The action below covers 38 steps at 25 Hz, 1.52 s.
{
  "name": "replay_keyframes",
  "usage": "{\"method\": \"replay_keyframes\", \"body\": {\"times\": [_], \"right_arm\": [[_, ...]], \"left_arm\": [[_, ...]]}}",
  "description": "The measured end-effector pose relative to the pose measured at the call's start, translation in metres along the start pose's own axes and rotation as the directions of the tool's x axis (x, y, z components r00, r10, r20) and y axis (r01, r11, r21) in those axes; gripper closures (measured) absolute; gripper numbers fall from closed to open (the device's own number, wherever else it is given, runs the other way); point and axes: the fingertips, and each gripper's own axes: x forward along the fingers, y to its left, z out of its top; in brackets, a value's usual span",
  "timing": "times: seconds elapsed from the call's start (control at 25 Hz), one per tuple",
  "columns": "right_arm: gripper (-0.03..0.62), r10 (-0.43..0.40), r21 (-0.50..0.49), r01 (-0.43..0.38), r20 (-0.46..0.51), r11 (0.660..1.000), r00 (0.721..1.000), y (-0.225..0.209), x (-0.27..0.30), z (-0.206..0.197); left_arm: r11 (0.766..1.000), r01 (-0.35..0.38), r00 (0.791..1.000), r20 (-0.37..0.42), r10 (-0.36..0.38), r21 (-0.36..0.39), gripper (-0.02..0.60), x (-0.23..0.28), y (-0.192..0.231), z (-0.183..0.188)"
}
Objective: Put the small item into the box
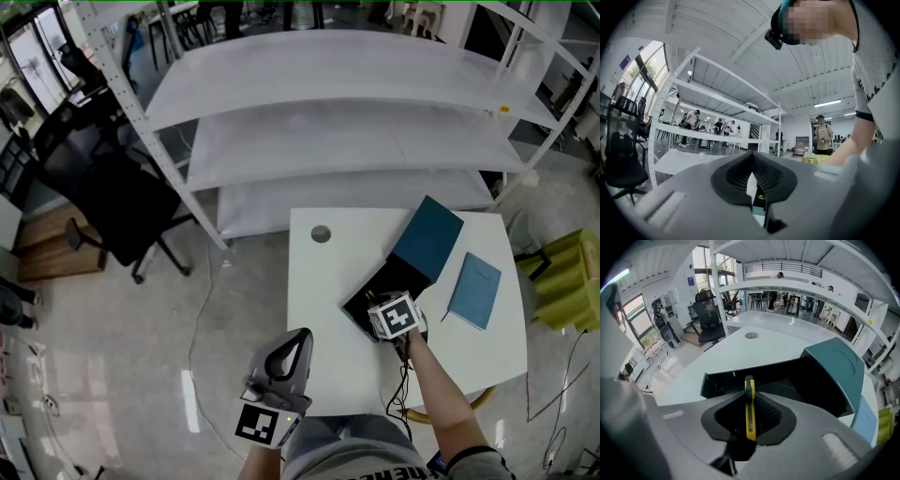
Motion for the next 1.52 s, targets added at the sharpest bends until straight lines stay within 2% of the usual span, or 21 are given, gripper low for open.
{"method": "replay_keyframes", "body": {"times": [0.12,0.28,0.36,0.4,0.52,0.84,1.12,1.4,1.52], "right_arm": [[0.530,-0.014,-0.019,0.013,-0.037,1.000,0.999,0.000,0.004,-0.001],[0.530,0.071,0.006,-0.071,-0.066,0.997,0.995,0.020,0.010,-0.002],[0.530,0.005,-0.017,-0.007,-0.153,1.000,0.988,0.010,0.007,-0.015],[0.530,-0.033,-0.050,0.025,-0.165,0.998,0.986,0.004,0.008,-0.015],[0.530,-0.055,-0.128,0.039,-0.123,0.991,0.991,0.004,0.015,-0.001],[0.528,-0.085,-0.157,0.057,-0.174,0.986,0.981,0.005,0.020,-0.006],[0.521,-0.078,-0.137,0.055,-0.172,0.989,0.982,0.003,0.021,-0.006],[0.485,-0.048,-0.099,0.034,-0.135,0.994,0.990,0.007,0.014,-0.002],[0.485,-0.002,-0.058,-0.003,-0.093,0.998,0.996,0.013,0.009,-0.002]], "left_arm": [[1.000,-0.005,1.000,-0.007,0.005,-0.002,0.565,-0.001,0.003,-0.002],[1.000,-0.009,1.000,-0.012,0.009,-0.008,0.565,0.000,0.004,-0.005],[1.000,-0.006,1.000,-0.013,0.006,-0.009,0.565,0.001,0.004,-0.007],[1.000,-0.004,1.000,-0.014,0.004,-0.007,0.566,0.001,0.003,-0.008],[1.000,-0.003,1.000,-0.021,0.003,-0.003,0.565,0.002,0.004,-0.008],[1.000,-0.008,1.000,-0.012,0.008,-0.007,0.566,0.002,0.008,-0.007],[1.000,-0.005,1.000,-0.019,0.005,-0.007,0.566,0.004,0.009,-0.007],[1.000,0.004,1.000,-0.012,-0.004,-0.011,0.565,0.004,0.007,-0.007],[1.000,0.011,1.000,-0.027,-0.011,-0.018,0.566,0.004,0.004,-0.008]]}}
